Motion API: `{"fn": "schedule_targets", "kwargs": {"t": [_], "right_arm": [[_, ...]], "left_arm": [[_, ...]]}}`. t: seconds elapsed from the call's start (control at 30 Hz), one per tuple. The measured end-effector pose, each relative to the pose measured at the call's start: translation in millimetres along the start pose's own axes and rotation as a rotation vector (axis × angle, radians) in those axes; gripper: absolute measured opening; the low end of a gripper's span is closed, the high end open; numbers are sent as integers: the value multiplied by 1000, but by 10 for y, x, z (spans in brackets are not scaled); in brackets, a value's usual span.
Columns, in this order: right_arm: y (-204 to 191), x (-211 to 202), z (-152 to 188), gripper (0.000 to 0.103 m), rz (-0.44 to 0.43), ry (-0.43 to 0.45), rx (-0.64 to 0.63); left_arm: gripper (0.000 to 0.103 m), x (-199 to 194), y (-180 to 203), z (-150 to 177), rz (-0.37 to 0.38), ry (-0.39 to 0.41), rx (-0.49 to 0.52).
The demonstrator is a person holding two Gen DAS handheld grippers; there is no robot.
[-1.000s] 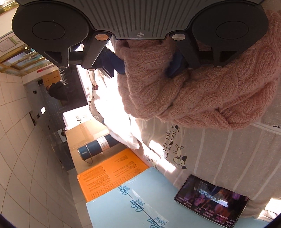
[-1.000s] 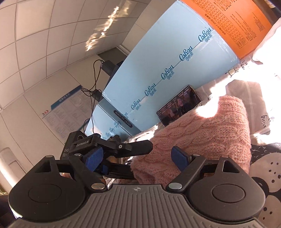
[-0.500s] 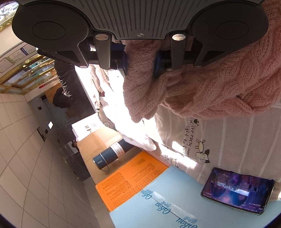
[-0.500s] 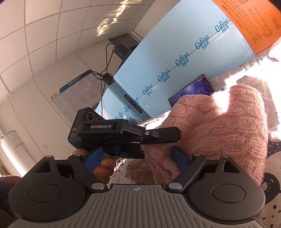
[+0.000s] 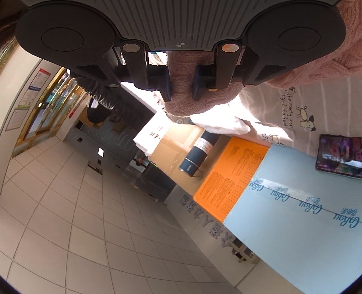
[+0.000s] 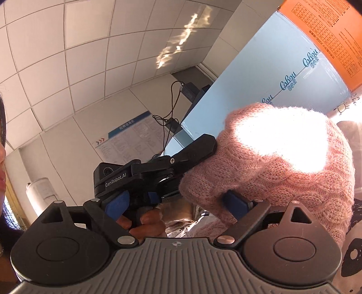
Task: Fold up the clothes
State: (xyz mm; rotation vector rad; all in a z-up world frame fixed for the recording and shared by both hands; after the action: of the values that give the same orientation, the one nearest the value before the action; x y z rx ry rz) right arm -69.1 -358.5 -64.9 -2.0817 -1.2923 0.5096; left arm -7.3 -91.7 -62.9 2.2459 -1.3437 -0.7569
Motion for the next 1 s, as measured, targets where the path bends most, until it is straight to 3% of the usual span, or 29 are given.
{"fn": "schedule_targets", "kwargs": {"t": [0.1,0.17,0.2,0.23,0.3,0.33,0.57,0.6,0.63,0.67,0.7,0.83,0.93,1.0], "right_arm": [[63,24,-11,92,47,-12,22],[112,32,-17,92,74,-13,44],[136,22,-22,92,76,-8,57],[155,5,-27,92,75,2,68],[202,-31,-43,92,59,31,104],[231,-57,-53,92,43,45,127],[458,-210,-110,93,-29,135,326],[487,-228,-115,93,-39,146,347],[502,-244,-120,94,-37,156,358],[510,-255,-130,96,-29,165,366],[517,-263,-131,96,-35,169,372],[495,-341,-153,96,-84,216,361],[482,-448,-171,96,-138,272,354],[483,-496,-179,97,-179,294,354]], "left_arm": [[18,-60,-194,78,-46,0,-88],[26,-68,-251,117,-66,-10,-120],[38,-55,-233,119,-83,-19,-109],[60,-43,-215,121,-99,-28,-98],[75,-26,-159,120,-129,-40,-72],[75,7,-125,112,-143,-56,-53],[72,389,-46,6,-265,-226,-8],[59,433,-39,20,-271,-241,11],[29,468,-20,49,-281,-250,39],[23,503,0,78,-290,-259,67],[23,535,24,107,-299,-265,98],[20,484,365,189,-305,-151,329],[20,397,671,281,-256,-18,536],[20,316,712,310,-189,44,544]]}}
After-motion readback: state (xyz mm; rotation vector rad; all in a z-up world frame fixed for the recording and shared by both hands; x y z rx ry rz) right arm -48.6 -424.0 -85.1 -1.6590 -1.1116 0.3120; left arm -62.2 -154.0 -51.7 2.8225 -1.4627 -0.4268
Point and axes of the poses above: each gripper's, at about its wrist camera, not at the fingertips, and x roughly the way its jaws point, y to its right, z to its underside, the point moved 2 cm from there along x, roughly the way its jaws point, and after that the axes turned 6 degrees about -y, right-handed, at the moved point
